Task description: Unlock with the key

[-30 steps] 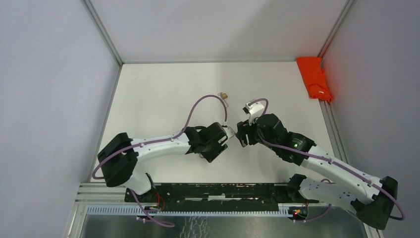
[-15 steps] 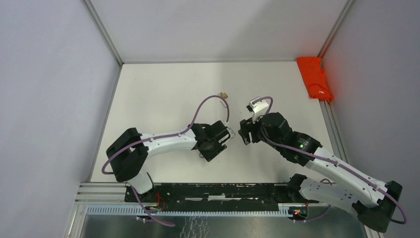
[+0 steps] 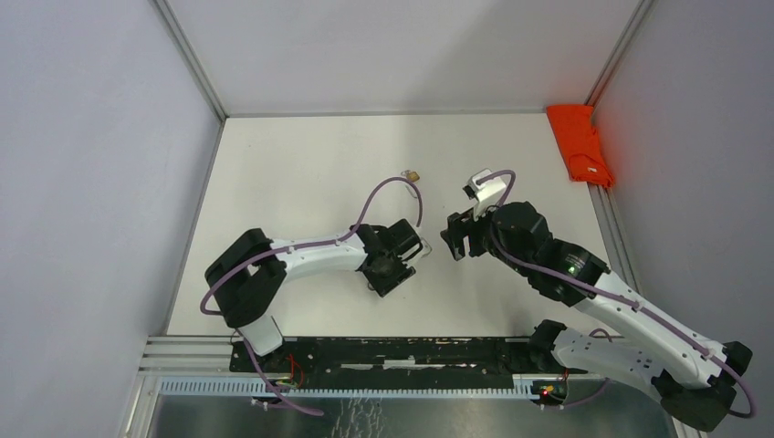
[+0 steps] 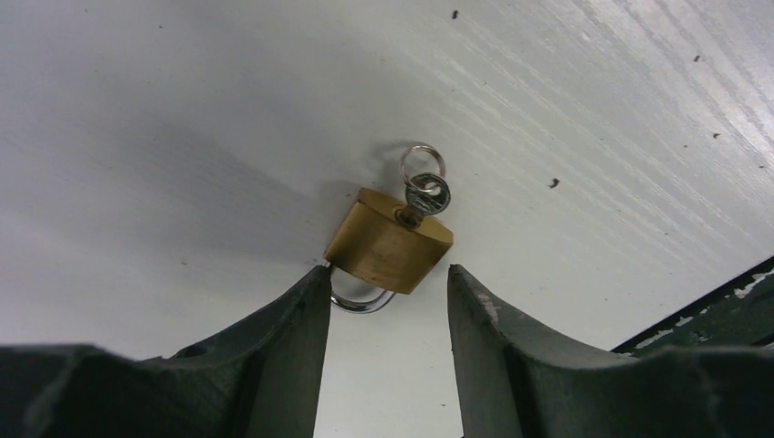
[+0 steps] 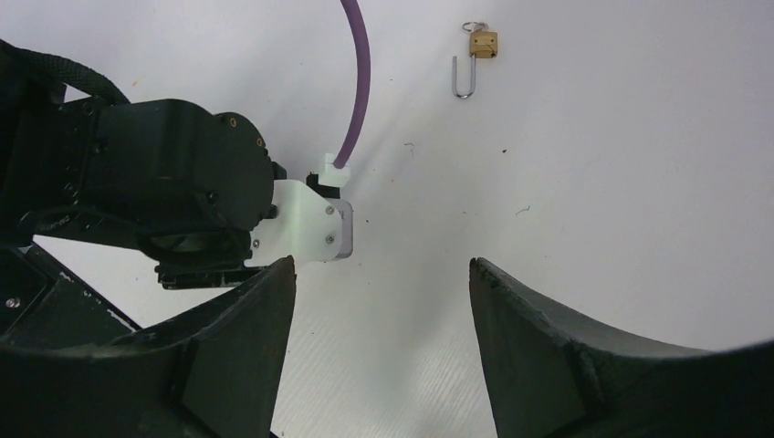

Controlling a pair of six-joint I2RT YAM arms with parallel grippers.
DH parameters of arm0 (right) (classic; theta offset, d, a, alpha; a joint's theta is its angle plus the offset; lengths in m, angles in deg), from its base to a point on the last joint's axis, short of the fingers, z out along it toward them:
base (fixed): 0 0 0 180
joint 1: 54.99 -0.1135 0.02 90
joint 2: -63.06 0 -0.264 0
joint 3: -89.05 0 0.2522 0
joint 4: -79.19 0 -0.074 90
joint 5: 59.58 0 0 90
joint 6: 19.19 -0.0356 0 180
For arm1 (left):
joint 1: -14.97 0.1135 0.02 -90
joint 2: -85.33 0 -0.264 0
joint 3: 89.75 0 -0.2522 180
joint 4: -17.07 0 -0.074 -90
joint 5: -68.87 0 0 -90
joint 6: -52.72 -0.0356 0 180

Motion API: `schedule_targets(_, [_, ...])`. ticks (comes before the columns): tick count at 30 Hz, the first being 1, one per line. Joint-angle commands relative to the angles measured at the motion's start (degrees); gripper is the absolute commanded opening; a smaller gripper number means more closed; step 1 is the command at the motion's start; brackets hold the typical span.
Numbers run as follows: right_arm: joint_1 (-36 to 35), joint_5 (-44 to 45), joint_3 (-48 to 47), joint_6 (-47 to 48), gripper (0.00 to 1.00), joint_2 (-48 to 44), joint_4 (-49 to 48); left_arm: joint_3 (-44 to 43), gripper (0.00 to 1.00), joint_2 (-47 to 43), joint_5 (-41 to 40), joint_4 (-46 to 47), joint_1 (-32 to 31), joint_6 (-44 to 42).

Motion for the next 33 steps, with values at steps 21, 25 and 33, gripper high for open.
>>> schedule_targets(21, [0.3,4.2,-1.6,3.2,0.72,1.5,-1.6,-5.0,0.23,10.2,8.9,1.2,3.0,-4.1])
schedule_targets(25, [2.1,6.4,0.4,2.4,0.72,2.0,-0.9,-6.0,0.14,10.1,7.5,2.6,3.7,-4.0])
schedule_targets(33, [10.7,1.1,8.0,0.7,0.70,1.5,-3.2,-8.3,0.11,4.6,6.5,4.7,5.9,-5.9])
